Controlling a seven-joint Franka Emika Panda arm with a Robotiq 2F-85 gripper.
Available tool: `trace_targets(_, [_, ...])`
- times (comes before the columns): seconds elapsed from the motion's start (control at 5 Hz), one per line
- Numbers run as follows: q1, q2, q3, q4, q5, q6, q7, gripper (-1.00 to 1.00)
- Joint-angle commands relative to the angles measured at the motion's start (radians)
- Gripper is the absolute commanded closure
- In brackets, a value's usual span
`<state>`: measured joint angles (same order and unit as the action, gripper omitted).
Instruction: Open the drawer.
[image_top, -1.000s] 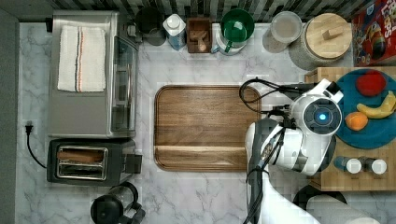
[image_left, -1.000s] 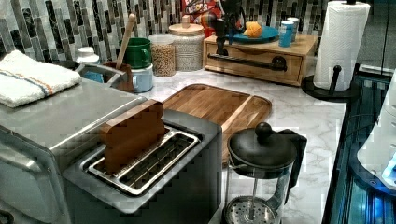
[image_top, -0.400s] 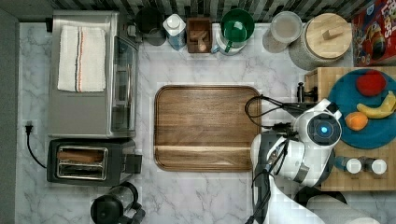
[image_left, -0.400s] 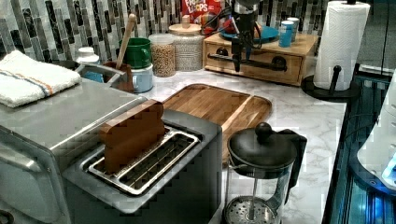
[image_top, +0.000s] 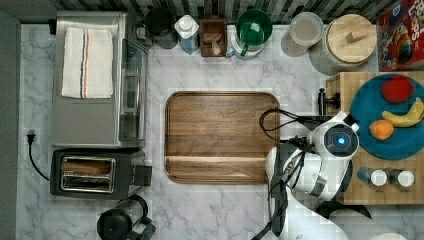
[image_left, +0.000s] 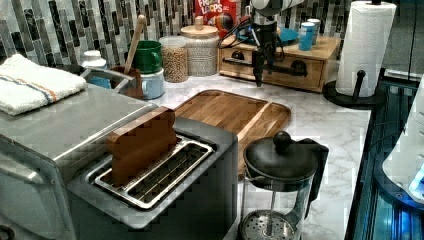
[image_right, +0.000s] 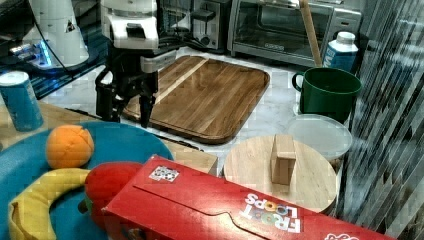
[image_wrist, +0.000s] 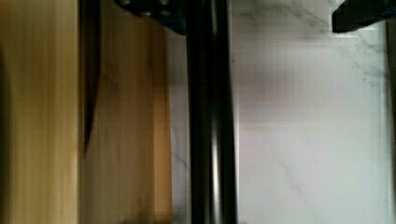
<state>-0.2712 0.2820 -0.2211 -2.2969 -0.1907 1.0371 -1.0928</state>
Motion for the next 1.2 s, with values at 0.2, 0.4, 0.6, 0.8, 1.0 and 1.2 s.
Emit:
trace_targets(0.2, [0.144, -0.035, 0.095, -0.071, -0.051, 0.143, 0.134, -1.00])
trace_targets(0.4, [0.198, -0.038, 0.121, -0.095, -0.094, 0.181, 0.187, -1.00])
trace_targets(0.6, [0.224, -0.028, 0.164, -0.101, -0.080, 0.201, 0.213, -1.00])
trace_targets(0.8, [0.239, -0.020, 0.215, -0.103, -0.079, 0.198, 0.254, -1.00])
trace_targets(1.0, [0.245, -0.035, 0.268, -0.101, -0.024, 0.139, 0.263, -1.00])
trace_targets(1.2, [0.272, -0.033, 0.298, -0.088, -0.004, 0.119, 0.317, -1.00])
